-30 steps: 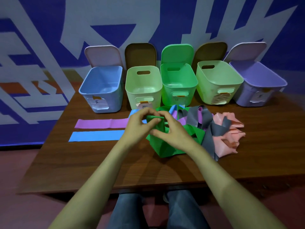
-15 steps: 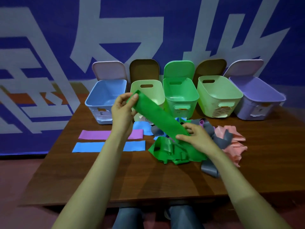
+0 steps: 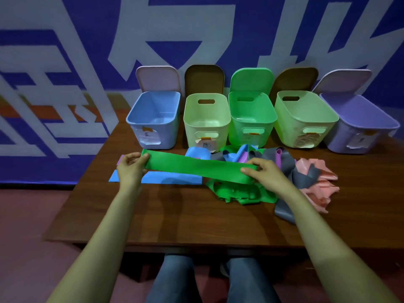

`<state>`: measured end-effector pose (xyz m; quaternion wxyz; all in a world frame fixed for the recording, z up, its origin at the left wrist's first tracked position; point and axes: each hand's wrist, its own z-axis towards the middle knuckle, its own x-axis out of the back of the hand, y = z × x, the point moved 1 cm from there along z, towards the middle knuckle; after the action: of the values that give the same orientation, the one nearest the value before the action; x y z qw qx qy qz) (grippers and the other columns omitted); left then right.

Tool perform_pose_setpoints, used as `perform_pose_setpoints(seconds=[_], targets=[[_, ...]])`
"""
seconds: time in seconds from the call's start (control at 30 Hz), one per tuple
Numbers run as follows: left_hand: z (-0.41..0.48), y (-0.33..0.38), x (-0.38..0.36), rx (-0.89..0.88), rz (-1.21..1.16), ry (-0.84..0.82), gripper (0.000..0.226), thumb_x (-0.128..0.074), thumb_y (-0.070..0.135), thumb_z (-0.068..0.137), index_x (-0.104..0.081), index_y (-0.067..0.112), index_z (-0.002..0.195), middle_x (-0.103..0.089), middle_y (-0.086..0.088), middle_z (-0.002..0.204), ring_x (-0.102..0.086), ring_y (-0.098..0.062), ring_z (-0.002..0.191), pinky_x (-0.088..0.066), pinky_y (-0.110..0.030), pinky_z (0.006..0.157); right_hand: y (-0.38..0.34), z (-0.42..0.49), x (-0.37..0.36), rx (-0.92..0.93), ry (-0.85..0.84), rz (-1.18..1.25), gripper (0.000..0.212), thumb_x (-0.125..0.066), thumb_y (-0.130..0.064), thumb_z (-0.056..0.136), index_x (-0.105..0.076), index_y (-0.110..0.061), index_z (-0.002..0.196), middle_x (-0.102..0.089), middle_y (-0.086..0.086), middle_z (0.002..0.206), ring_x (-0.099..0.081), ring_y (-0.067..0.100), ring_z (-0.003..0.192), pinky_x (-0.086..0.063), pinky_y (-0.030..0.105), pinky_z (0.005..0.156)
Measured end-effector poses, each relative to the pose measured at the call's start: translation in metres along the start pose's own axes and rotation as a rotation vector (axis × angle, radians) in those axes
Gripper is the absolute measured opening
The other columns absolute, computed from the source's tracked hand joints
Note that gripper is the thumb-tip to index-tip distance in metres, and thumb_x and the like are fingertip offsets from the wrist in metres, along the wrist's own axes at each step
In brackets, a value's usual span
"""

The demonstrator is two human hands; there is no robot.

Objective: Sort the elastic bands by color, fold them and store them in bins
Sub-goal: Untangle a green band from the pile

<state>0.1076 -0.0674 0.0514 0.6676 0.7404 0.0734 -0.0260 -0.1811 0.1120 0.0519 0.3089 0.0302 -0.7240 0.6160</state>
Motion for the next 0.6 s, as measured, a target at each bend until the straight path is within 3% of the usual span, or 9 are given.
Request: perform_pose_setpoints(seconds=[0.13, 0.27, 0.37, 0.5, 0.6], targets=[[0.014, -0.018, 0.05, -0.053, 0.241, 0.074, 0.021, -0.072, 0.009, 0.081, -0.053, 0.017, 0.078, -0.059, -0.007, 0.078, -0.057, -0.016, 0.069, -0.05, -0.016, 0.047, -0.015, 0.006, -0.037, -0.025, 0.032, 0.076, 0.008, -0.066, -0.018, 0.086, -0.059, -0.016, 0.09, -0.05, -0.004, 0.068, -0.053, 0.009, 0.062, -0.05, 0.022, 0.053], [0.026, -0.033, 0.094, -0.022, 0.446, 0.209, 0.024, -0.077, 0.018, 0.076, -0.057, 0.011, 0.087, -0.067, -0.019, 0.092, -0.061, -0.024, 0.08, -0.056, -0.04, 0.075, -0.026, 0.01, -0.093, -0.054, -0.03, -0.037, 0.011, -0.062, -0.02, 0.089, -0.054, -0.013, 0.092, -0.054, 0.006, 0.071, -0.056, 0.014, 0.043, -0.047, 0.022, 0.041], [0.029, -0.039, 0.11, -0.01, 0.574, 0.266, 0.022, -0.075, 0.018, 0.078, -0.056, 0.011, 0.088, -0.068, -0.016, 0.096, -0.063, -0.028, 0.091, -0.048, -0.037, 0.083, -0.029, 0.009, -0.128, -0.038, -0.084, -0.201, 0.014, -0.06, -0.021, 0.09, -0.052, -0.011, 0.094, -0.046, 0.001, 0.068, -0.054, 0.015, 0.045, -0.046, 0.022, 0.041], [0.04, -0.045, 0.119, -0.02, 0.666, 0.265, 0.023, -0.072, 0.013, 0.08, -0.061, 0.004, 0.098, -0.067, -0.017, 0.099, -0.062, -0.029, 0.097, -0.043, -0.031, 0.08, -0.021, 0.007, -0.155, -0.033, -0.125, -0.379, 0.012, -0.058, -0.02, 0.091, -0.049, -0.012, 0.093, -0.048, -0.001, 0.068, -0.051, 0.016, 0.055, -0.037, 0.027, 0.049], [0.046, -0.048, 0.121, -0.046, 0.694, 0.252, 0.024, -0.071, 0.012, 0.081, -0.061, 0.002, 0.1, -0.066, -0.016, 0.1, -0.061, -0.029, 0.096, -0.041, -0.028, 0.078, -0.015, 0.009, -0.162, -0.024, -0.094, -0.42, 0.011, -0.059, -0.017, 0.09, -0.049, -0.013, 0.095, -0.049, -0.003, 0.07, -0.045, 0.01, 0.056, -0.03, 0.024, 0.046]])
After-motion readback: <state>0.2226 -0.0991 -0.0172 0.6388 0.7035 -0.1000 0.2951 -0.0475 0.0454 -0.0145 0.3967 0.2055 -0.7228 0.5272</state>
